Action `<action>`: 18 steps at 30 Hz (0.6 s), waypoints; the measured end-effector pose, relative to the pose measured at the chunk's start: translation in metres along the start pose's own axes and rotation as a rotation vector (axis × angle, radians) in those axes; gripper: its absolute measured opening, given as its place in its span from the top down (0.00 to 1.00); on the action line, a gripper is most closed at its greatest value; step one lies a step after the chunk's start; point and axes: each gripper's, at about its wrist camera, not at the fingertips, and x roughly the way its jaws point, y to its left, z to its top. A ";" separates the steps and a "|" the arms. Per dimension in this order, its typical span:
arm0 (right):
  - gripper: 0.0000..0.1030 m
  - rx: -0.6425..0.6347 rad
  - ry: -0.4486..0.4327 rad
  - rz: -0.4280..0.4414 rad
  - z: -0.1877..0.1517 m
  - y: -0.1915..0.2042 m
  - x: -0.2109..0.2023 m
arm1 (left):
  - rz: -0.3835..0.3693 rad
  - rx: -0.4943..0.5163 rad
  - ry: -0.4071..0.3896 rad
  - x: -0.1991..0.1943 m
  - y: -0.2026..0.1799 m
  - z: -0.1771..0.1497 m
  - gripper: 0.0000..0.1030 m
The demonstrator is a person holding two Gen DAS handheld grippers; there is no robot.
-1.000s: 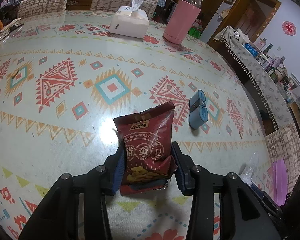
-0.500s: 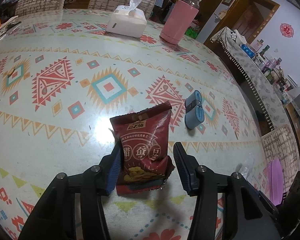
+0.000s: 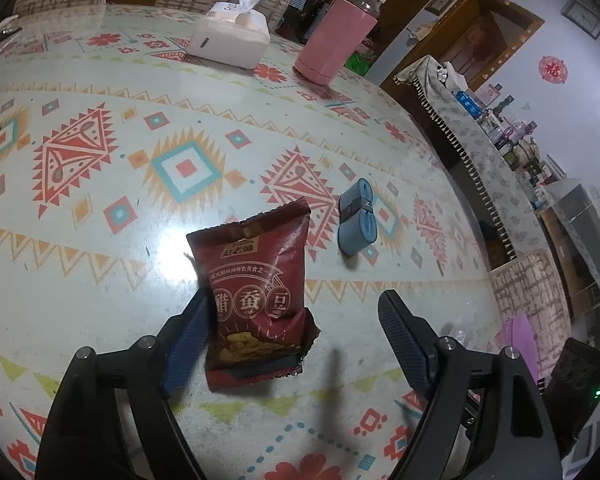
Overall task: Collect trash
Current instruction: 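Lift the red snack bag and clear plastic bag from the table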
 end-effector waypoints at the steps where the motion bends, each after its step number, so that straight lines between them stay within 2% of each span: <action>1: 0.27 0.001 0.000 0.001 0.000 0.000 0.000 | -0.005 -0.006 -0.001 0.000 0.001 0.000 0.21; 5: 0.27 -0.003 0.001 -0.003 0.000 -0.002 0.000 | 0.031 0.019 -0.011 -0.001 -0.004 -0.003 0.23; 7: 0.27 -0.004 0.001 -0.004 0.000 -0.001 0.000 | 0.086 0.048 -0.022 0.001 -0.008 -0.004 0.41; 8: 0.27 -0.006 0.001 -0.006 0.000 -0.001 0.000 | 0.101 0.054 -0.017 0.002 -0.008 -0.004 0.63; 11: 0.32 -0.013 0.001 -0.023 0.000 0.000 0.000 | 0.054 0.028 -0.008 0.002 -0.002 -0.003 0.62; 13: 0.53 -0.011 -0.003 -0.068 -0.001 0.001 0.000 | 0.041 0.016 -0.008 0.001 0.000 -0.003 0.63; 16: 0.56 -0.024 -0.011 -0.060 -0.001 0.003 -0.001 | -0.016 -0.009 0.008 0.001 0.003 -0.002 0.63; 18: 0.56 -0.035 -0.035 -0.071 -0.003 0.005 -0.007 | -0.023 -0.013 0.010 0.000 0.003 -0.002 0.63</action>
